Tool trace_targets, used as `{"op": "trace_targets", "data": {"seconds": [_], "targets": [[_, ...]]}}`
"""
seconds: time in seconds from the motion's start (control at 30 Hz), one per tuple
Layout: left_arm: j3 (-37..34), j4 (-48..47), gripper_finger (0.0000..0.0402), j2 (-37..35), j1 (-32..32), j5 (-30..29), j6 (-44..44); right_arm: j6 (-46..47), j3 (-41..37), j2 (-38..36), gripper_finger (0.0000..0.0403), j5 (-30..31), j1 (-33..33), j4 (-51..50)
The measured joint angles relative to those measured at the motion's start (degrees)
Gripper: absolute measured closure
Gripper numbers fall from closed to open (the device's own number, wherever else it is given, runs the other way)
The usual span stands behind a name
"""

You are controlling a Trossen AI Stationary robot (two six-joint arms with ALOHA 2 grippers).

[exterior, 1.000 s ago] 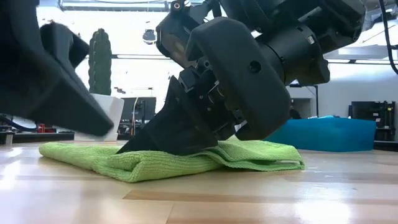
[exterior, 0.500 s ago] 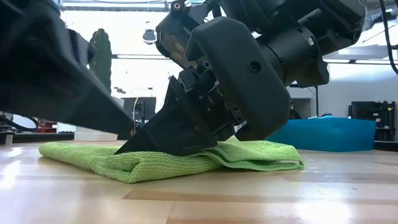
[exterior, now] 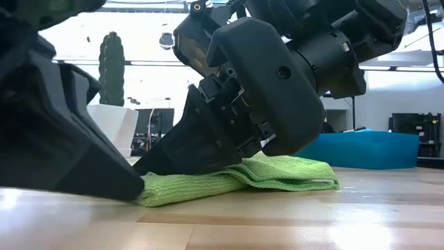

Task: Fold microfiber towels
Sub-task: Fold the green microfiber cloth

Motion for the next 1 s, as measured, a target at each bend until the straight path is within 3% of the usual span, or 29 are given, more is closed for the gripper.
{"op": "trace_targets", "data": {"seconds": [0.27, 0.6, 0.8, 1.0], "targets": [[0.0, -1.1, 0.0395, 0.2, 0.1, 1.5, -1.3, -0.3, -0.2, -2.0, 0.0336, 0.1, 0.0, -2.2], [0.1, -1.6, 0.0395, 0.2, 0.1, 2.0, -2.5, -0.9, -0.1, -8.7, 0.0261, 0.2, -1.2, -9.4], [0.1, -2.3, 0.0395, 0.1, 0.0, 2.5, -3.5, -0.9, -0.8, -15.5, 0.0249, 0.7, 1.2, -24.1], [0.1, -2.4, 0.0395, 0.1, 0.0, 2.8, -3.4, -0.9, -6.6, -19.0, 0.0263, 11.1, 8.1, -34.9]]}}
